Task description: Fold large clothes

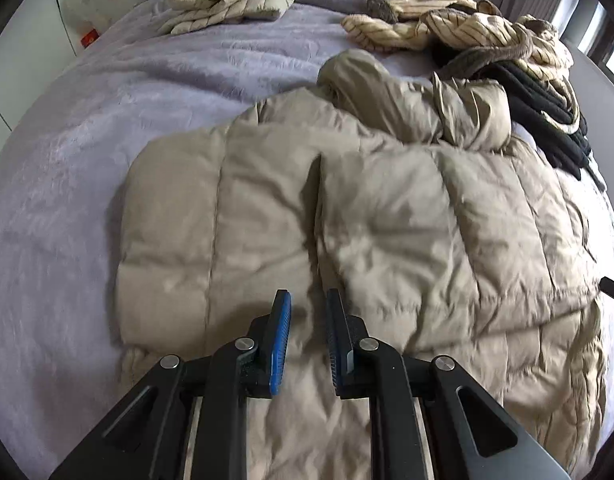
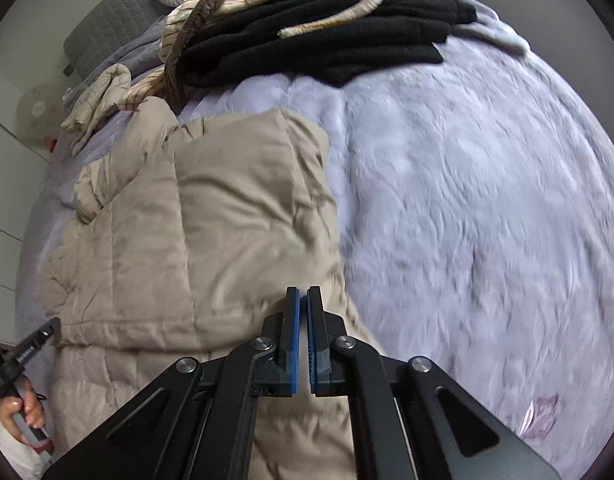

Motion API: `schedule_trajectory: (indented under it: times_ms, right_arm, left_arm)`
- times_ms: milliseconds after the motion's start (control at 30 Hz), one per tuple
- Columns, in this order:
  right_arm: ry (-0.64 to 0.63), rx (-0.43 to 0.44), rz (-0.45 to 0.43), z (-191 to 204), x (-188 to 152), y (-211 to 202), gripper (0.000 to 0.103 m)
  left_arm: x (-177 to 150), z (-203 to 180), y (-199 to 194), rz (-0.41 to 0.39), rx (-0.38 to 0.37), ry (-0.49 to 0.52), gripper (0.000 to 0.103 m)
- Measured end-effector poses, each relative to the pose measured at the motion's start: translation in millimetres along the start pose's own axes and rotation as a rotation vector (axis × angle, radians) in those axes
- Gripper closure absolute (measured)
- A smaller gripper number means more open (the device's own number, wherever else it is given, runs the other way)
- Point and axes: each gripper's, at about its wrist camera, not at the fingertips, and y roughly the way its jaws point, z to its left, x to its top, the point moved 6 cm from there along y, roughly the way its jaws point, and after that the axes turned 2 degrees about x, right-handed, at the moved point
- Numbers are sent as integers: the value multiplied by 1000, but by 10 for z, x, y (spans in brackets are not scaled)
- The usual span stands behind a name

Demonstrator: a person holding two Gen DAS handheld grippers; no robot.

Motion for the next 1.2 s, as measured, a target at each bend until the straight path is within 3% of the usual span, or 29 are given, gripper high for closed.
schedule_trajectory:
  times_ms: [267, 367, 400, 433, 467, 500, 600, 767, 867, 1200]
  right_arm:
    - [20, 30, 73, 89, -438, -140, 98]
    - [23, 46, 100, 137, -570, -209, 86]
    - [19, 50, 107, 158, -609, -246, 82]
    - [16, 52, 109, 170, -635, -272, 70]
    - [12, 56, 109, 183, -655, -308, 56]
    - [8, 62, 108, 197, -672, -350, 51]
    - [-10, 76, 108, 241, -721, -490, 48]
    - [-39, 119, 112, 283, -779, -726, 22]
    - [-67, 139, 79, 326, -806, -933, 17]
    - [-95, 212, 76, 395, -990, -1273, 15]
  left_arm:
    - [-262, -78, -192, 37, 48, 20, 85]
    - [-337, -127, -302, 48, 51, 29, 84]
    - [-365, -143, -343, 51, 58, 32, 79]
    - [-387, -153, -372, 56, 65, 33, 46]
    - [-416, -162, -420, 56, 76, 29, 26]
    - [-432, -163, -467, 45, 90, 23, 9]
    - [-504, -219, -604, 37, 108, 31, 9]
    - [-656, -316, -842, 51, 129, 12, 9]
    - [-764, -387, -1034, 44, 148, 5, 9]
    - [-1327, -558, -1524, 79, 166, -65, 8]
